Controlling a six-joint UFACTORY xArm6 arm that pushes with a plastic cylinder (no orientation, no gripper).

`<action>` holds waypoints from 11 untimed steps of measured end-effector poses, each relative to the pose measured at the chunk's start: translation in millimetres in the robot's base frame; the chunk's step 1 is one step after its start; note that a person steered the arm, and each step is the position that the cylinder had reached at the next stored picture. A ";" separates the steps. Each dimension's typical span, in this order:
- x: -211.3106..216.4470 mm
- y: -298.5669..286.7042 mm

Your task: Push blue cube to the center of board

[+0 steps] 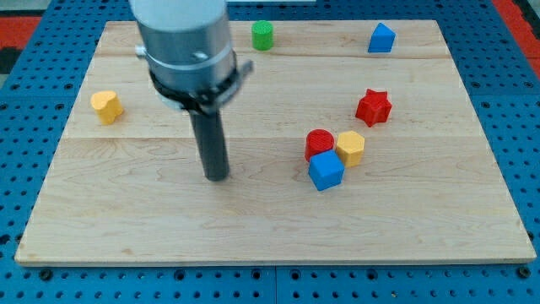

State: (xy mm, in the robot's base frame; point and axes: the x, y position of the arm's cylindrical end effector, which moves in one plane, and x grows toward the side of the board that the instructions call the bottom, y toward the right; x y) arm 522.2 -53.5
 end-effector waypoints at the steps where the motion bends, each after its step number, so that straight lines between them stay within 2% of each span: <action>1: 27.0 83.4; 2: 23.2 151.1; 3: 7.1 168.9; 5: -7.6 55.4; 7: 11.0 136.0; 8: -31.6 133.1; 9: -36.7 44.5; 10: -36.8 13.1; 11: -73.2 -2.0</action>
